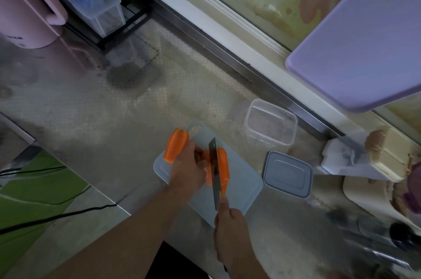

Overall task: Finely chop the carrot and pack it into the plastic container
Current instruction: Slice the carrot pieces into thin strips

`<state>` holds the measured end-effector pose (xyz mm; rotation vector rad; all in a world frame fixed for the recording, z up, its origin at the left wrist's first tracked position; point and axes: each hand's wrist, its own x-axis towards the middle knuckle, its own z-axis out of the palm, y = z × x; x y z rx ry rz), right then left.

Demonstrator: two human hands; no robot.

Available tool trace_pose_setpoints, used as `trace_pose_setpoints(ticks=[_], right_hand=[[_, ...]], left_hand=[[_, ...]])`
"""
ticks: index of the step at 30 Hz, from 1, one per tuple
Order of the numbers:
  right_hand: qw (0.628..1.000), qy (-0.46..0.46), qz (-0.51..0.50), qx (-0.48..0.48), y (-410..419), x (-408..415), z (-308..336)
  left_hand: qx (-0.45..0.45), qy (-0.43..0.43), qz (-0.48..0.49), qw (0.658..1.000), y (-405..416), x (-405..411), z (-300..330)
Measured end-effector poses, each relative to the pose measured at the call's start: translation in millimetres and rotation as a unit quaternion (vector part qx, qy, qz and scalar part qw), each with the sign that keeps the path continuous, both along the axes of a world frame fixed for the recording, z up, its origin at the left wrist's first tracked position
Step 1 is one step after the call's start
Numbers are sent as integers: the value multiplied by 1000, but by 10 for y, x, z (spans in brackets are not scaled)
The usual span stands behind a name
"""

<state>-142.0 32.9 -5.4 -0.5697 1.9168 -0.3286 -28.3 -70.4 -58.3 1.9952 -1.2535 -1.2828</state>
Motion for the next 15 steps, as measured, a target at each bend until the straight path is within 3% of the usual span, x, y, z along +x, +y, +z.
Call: trace_pose_setpoints(ticks=[7, 15], right_hand=[[1000, -8, 19, -3, -389, 128, 63], [999, -2, 27, 25, -264, 55, 41]], left_hand=[[-36, 13, 4, 999, -2, -8, 57], [-6, 24, 10, 1000, 6, -16, 9]])
